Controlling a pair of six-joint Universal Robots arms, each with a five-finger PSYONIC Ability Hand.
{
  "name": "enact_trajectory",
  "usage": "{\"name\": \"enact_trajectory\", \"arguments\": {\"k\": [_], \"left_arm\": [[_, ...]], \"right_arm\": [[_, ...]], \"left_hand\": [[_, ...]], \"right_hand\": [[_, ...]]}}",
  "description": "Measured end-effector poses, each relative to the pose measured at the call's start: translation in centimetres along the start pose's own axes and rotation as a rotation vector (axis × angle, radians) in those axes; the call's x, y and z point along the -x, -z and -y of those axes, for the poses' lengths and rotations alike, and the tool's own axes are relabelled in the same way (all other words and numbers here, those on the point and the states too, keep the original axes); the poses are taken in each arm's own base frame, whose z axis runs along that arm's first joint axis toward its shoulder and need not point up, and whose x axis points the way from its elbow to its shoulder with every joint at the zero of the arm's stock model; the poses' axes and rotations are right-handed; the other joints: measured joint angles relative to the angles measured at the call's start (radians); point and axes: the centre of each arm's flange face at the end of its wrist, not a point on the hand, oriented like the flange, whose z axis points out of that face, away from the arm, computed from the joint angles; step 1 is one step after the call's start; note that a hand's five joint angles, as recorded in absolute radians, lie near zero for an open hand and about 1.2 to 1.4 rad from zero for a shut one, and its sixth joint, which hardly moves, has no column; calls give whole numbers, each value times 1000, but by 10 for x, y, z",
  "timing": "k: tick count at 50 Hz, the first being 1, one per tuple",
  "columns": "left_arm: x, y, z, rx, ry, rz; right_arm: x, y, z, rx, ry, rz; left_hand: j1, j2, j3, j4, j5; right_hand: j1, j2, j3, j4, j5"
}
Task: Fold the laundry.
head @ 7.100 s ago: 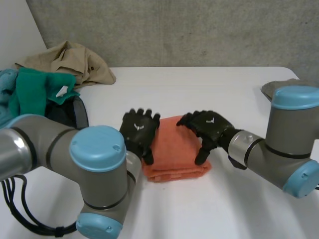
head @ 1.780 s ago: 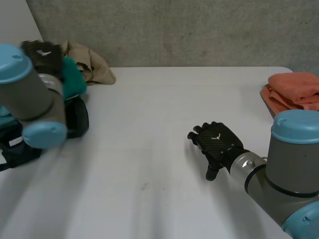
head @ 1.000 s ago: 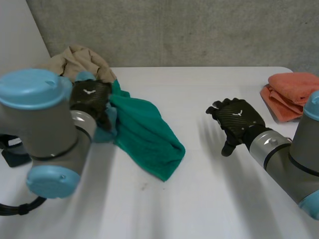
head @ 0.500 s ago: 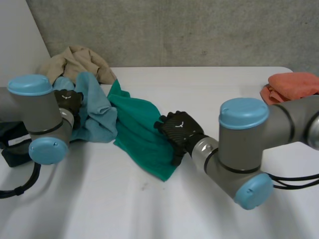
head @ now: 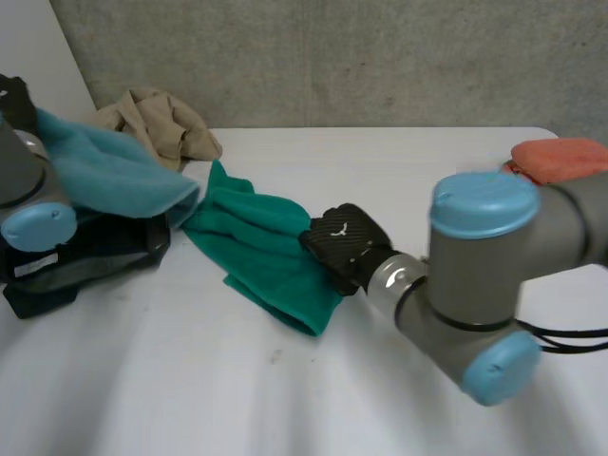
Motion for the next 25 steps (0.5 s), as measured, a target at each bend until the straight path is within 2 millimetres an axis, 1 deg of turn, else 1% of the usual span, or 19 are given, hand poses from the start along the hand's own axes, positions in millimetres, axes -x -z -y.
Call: {"name": "enact_trajectory", "arguments": {"k": [1,2,4,5,6,7,8,10,11,12,14,15,16,17,18,19,21,22,25], "left_arm": [[2,-1,-2,1,-12,6],[2,0,-5,6,-22,4],[-1,4,-9,16,-38,-12],[-3,7,-11,22,-45,-24],[-4,8,-11,23,-46,-26],[-9,16,-12,29,-53,-53],[-12,21,-12,30,-55,-66],[-16,28,-9,29,-56,-88],[-19,36,-7,28,-56,-106],[-21,40,-5,27,-56,-115],[-22,48,-1,24,-54,-133],[-23,55,3,20,-51,-146],[-22,59,6,16,-48,-153],[-22,62,7,14,-47,-157],[-22,69,12,7,-42,-169],[-22,74,16,1,-39,-179],[-25,87,25,-13,-33,-209],[-28,96,30,-21,-31,-233],[-41,128,44,-45,-29,-319]], "right_arm": [[-2,5,2,3,3,5],[-5,13,3,13,11,15],[-9,26,2,41,27,40],[-11,32,2,61,38,54],[-11,34,1,67,41,58],[-16,45,-2,112,65,77],[-17,48,-3,122,70,80],[-25,57,-9,179,98,81],[-35,63,-15,224,122,65],[-38,64,-17,240,130,58],[-53,69,-27,302,162,22],[-64,72,-33,343,183,-6],[-69,73,-37,364,195,-21],[-72,74,-38,372,199,-27],[-80,76,-42,393,210,-50],[-84,76,-43,398,212,-61],[-90,77,-43,389,201,-82],[-92,77,-41,371,185,-94],[-97,77,-30,287,114,-119]], "left_hand": [[0,0,0,0,0],[-105,-248,-230,-238,-169],[-520,-624,-596,-611,-540],[-663,-746,-737,-756,-683],[-663,-746,-737,-756,-683],[-805,-955,-951,-963,-880],[-805,-955,-951,-963,-880],[-807,-984,-979,-993,-904],[-807,-986,-980,-994,-904],[-807,-987,-980,-994,-904],[-807,-987,-980,-994,-904],[-807,-987,-980,-994,-904],[-807,-987,-980,-994,-904],[-807,-987,-980,-994,-904],[-807,-987,-980,-994,-904],[-807,-987,-980,-994,-904],[-807,-987,-980,-994,-904],[-807,-987,-980,-994,-904],[-807,-987,-980,-994,-904]], "right_hand": [[0,0,0,0,0],[0,0,0,0,0],[0,0,0,0,0],[0,0,0,0,0],[0,0,0,0,0],[0,0,0,0,0],[0,0,0,0,0],[0,0,0,0,0],[0,0,0,0,0],[0,0,0,0,0],[0,0,0,0,0],[-54,-102,-105,-97,-82],[-54,-102,-105,-97,-82],[-235,-291,-291,-296,-268],[-429,-494,-488,-492,-464],[-545,-653,-623,-629,-603],[-700,-879,-870,-878,-847],[-729,-928,-934,-936,-902],[-741,-951,-971,-960,-927]]}}
